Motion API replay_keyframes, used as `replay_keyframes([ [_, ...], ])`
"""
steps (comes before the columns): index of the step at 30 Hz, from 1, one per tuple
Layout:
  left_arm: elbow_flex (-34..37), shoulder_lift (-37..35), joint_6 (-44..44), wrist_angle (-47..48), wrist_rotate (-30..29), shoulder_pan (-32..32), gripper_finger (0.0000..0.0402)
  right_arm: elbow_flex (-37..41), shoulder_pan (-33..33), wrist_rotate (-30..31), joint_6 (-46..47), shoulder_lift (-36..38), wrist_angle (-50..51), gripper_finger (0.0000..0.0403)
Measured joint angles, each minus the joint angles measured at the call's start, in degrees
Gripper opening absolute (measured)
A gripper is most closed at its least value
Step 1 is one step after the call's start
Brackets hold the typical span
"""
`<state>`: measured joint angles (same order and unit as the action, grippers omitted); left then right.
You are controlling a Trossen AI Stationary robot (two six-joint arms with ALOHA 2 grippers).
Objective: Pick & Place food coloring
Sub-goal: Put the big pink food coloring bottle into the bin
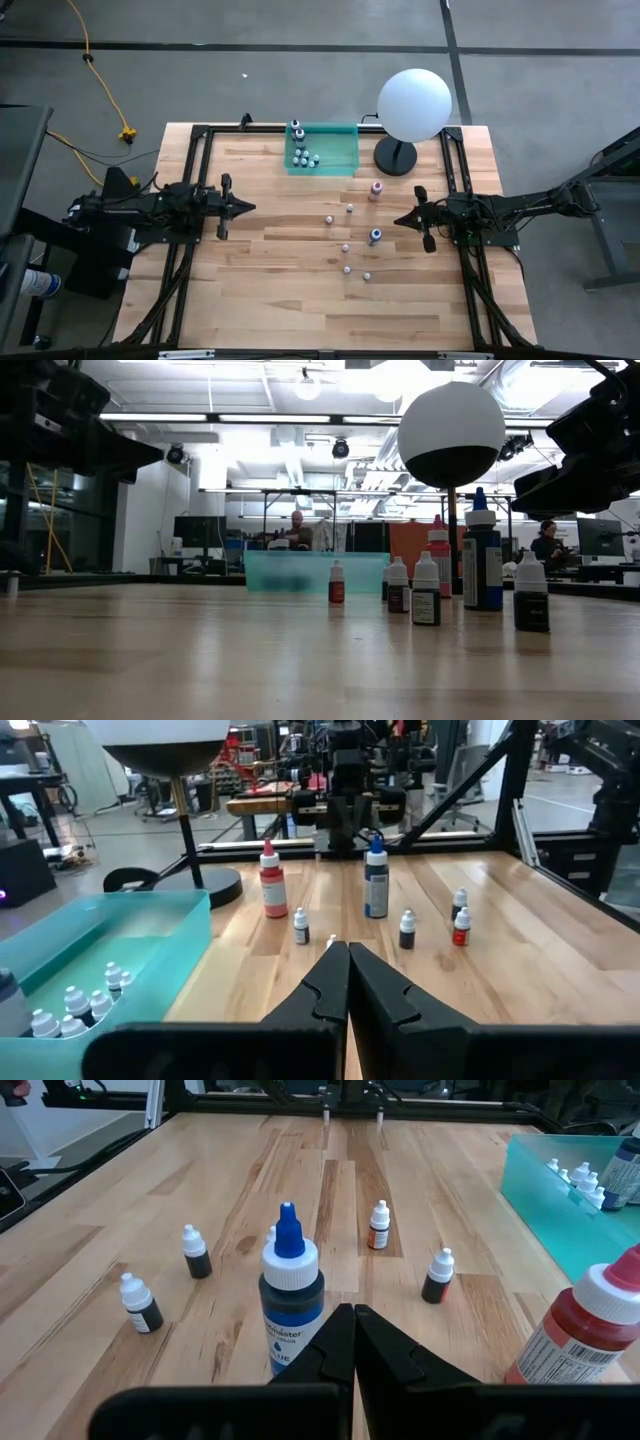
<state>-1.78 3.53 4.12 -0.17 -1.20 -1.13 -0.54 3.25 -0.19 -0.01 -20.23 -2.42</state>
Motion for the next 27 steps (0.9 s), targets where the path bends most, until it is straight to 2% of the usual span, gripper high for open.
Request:
replay_keyframes([
  [6,-0.31,-0.02,0.13,0.38,-3.53,0.00,0.0000,0.02,0.02,0.00,0.02,0.00,0.00,0.0000],
  [27,-0.57,-0.02,0.13,0.40,-3.62,0.00,0.0000,0.00,0.01,0.00,0.01,0.00,0.01,0.0000],
])
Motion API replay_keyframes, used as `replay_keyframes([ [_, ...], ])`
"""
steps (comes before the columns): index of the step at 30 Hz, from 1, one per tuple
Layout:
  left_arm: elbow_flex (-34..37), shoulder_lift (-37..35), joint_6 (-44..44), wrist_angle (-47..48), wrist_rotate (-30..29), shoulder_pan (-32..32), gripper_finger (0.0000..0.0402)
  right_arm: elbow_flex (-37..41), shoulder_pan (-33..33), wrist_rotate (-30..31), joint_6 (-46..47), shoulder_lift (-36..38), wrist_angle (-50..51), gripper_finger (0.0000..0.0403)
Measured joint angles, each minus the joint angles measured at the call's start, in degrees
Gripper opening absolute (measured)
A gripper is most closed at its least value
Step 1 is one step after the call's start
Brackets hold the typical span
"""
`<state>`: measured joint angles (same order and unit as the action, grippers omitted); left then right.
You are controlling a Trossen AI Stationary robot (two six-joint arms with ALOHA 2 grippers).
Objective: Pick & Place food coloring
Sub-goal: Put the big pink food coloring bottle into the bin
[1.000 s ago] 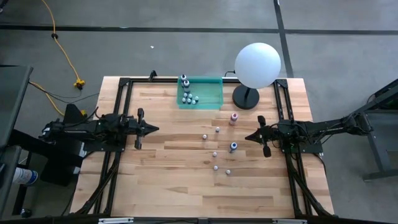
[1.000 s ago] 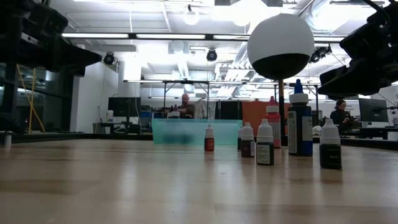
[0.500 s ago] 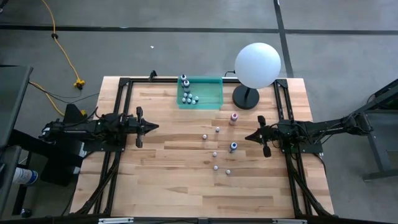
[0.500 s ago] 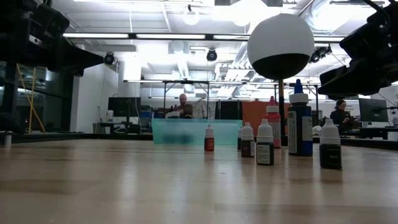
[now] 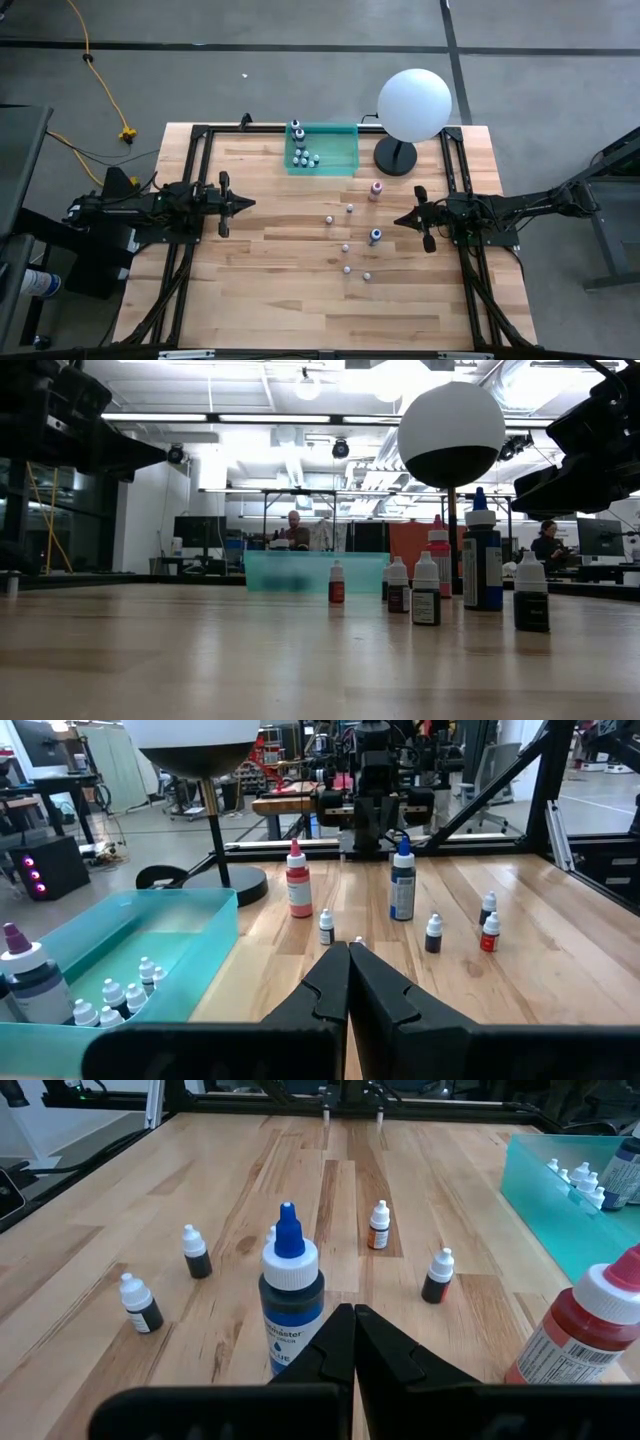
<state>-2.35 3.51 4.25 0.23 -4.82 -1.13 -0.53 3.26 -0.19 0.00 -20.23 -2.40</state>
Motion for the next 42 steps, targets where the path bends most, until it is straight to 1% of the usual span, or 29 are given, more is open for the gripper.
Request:
replay_keyframes([
  [25,-0.11,0.00,-0.03,-0.04,0.02,0.00,0.0000,0.00,-0.01,-0.02,0.16,0.00,-0.03,0.0000],
  [29,-0.11,0.00,-0.02,-0.04,0.02,0.00,0.0000,0.00,-0.01,-0.02,0.20,0.00,-1.83,0.0000],
  [34,-0.11,0.00,-0.03,-0.04,0.03,0.00,0.0000,-1.76,-0.01,-0.09,4.64,-0.02,-1.82,0.0000],
  [37,-0.11,0.00,-0.04,-0.04,0.03,0.00,0.0000,-3.98,-0.01,-0.02,4.76,-0.04,0.37,0.0000],
  [42,-0.11,0.00,-0.04,-0.04,0.04,0.00,0.0000,-9.75,-0.01,0.93,3.78,-0.07,10.37,0.0000],
])
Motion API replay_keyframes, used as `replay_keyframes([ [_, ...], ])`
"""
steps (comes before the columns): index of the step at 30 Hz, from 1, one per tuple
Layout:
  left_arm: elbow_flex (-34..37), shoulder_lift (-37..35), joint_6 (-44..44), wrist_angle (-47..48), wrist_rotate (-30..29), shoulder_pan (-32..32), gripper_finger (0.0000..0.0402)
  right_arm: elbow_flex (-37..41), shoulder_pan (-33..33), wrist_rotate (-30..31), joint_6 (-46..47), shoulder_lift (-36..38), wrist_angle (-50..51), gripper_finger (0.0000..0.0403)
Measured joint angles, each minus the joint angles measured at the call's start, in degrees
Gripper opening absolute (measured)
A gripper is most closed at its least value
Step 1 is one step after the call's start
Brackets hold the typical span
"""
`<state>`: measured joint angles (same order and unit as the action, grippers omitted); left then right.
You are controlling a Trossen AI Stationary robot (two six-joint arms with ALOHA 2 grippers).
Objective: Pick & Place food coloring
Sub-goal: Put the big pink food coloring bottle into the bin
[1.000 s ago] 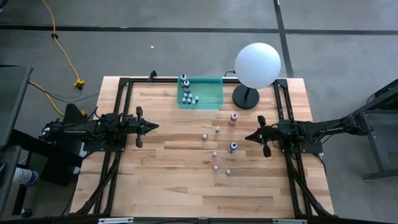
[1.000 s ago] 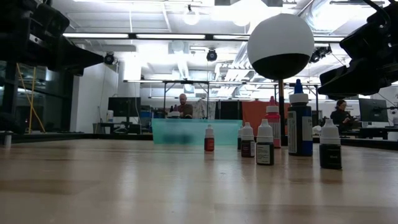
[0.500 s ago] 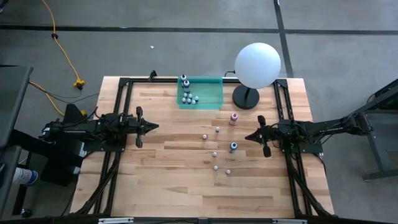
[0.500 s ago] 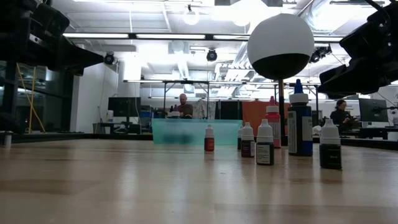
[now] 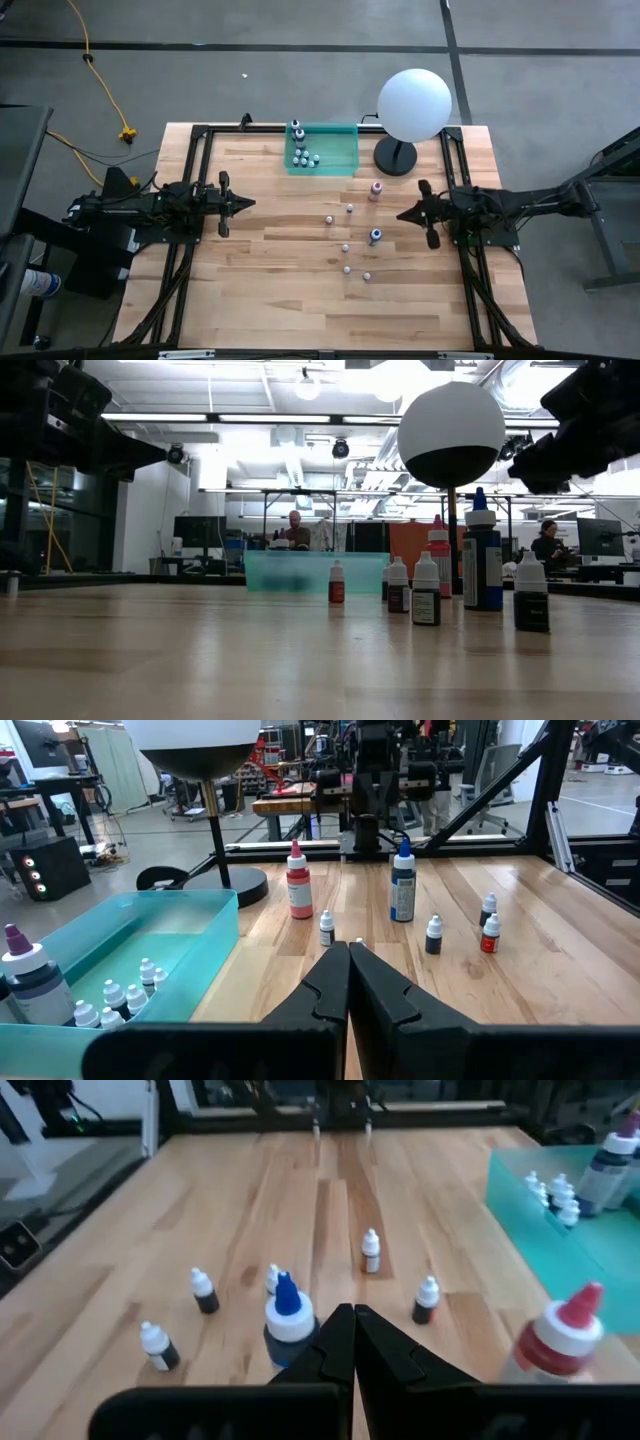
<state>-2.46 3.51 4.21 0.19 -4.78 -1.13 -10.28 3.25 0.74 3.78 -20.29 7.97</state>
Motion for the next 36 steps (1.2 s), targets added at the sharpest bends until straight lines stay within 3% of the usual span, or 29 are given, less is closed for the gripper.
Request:
replay_keyframes([
  [2,0.00,0.00,0.00,0.00,0.01,0.00,0.0000,-2.38,0.00,0.50,-0.44,-0.34,4.36,0.0000],
  [9,0.00,0.00,0.00,0.00,0.01,0.00,0.0000,-4.76,0.00,0.17,3.68,-7.12,5.24,0.0023],
  [18,0.00,-0.02,0.00,0.00,0.01,0.00,0.0000,-8.55,-0.49,0.91,3.90,-16.64,4.84,0.0156],
  [25,0.00,0.00,0.00,0.00,0.01,0.01,0.0000,-13.40,-7.87,6.41,6.75,-23.99,6.38,0.0240],
  [36,0.00,0.00,0.00,0.00,0.01,0.00,0.0000,-15.06,-14.57,7.57,9.44,-35.93,-1.15,0.0266],
])
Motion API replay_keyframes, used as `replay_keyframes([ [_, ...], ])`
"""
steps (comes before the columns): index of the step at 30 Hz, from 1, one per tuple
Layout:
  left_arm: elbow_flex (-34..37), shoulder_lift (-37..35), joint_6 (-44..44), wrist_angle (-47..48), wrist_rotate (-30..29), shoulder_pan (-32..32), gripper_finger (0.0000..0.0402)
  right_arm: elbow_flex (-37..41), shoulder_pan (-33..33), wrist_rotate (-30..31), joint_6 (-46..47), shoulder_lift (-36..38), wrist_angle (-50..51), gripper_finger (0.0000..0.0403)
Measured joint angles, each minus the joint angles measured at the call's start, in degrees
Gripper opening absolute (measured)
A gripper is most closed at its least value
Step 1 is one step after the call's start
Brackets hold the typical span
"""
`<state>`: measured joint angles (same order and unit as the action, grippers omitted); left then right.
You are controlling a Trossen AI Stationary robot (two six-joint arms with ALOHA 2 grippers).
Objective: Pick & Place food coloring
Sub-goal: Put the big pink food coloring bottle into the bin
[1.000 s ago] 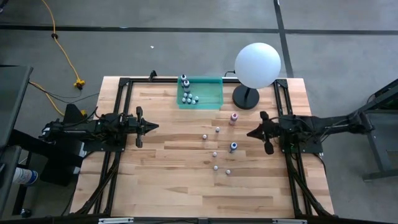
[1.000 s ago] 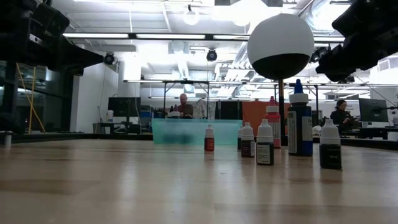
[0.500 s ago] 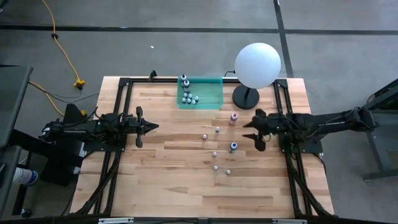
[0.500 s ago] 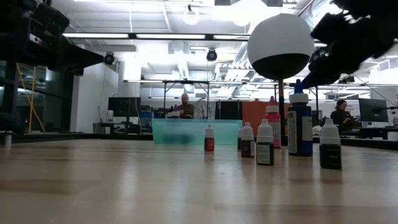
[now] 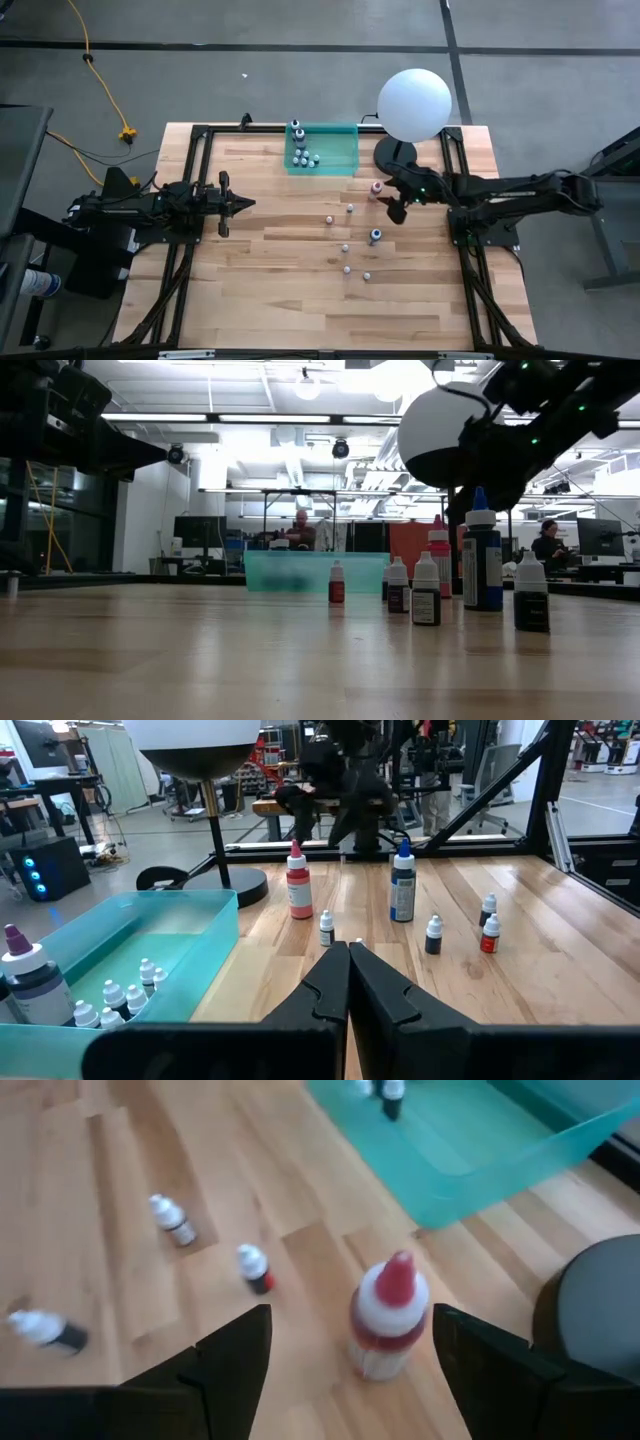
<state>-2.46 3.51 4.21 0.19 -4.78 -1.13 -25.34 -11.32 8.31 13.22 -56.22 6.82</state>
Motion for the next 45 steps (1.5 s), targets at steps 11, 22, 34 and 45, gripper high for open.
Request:
replay_keyframes([
  [11,0.00,-0.02,0.00,0.00,0.00,0.02,0.0000,0.00,-2.36,3.18,-0.62,-7.79,-6.73,0.0266],
  [22,0.00,0.00,0.00,0.00,0.00,0.02,0.0000,0.00,-2.59,3.95,-0.66,-10.63,-8.85,0.0227],
  [34,0.00,0.00,0.00,0.00,0.00,0.02,0.0000,0.00,-2.97,4.05,-0.38,-10.54,-8.82,0.0121],
  [45,0.00,0.00,0.00,0.00,0.00,0.02,0.0000,0.00,-2.94,2.31,-0.22,-9.95,-10.12,0.0122],
])
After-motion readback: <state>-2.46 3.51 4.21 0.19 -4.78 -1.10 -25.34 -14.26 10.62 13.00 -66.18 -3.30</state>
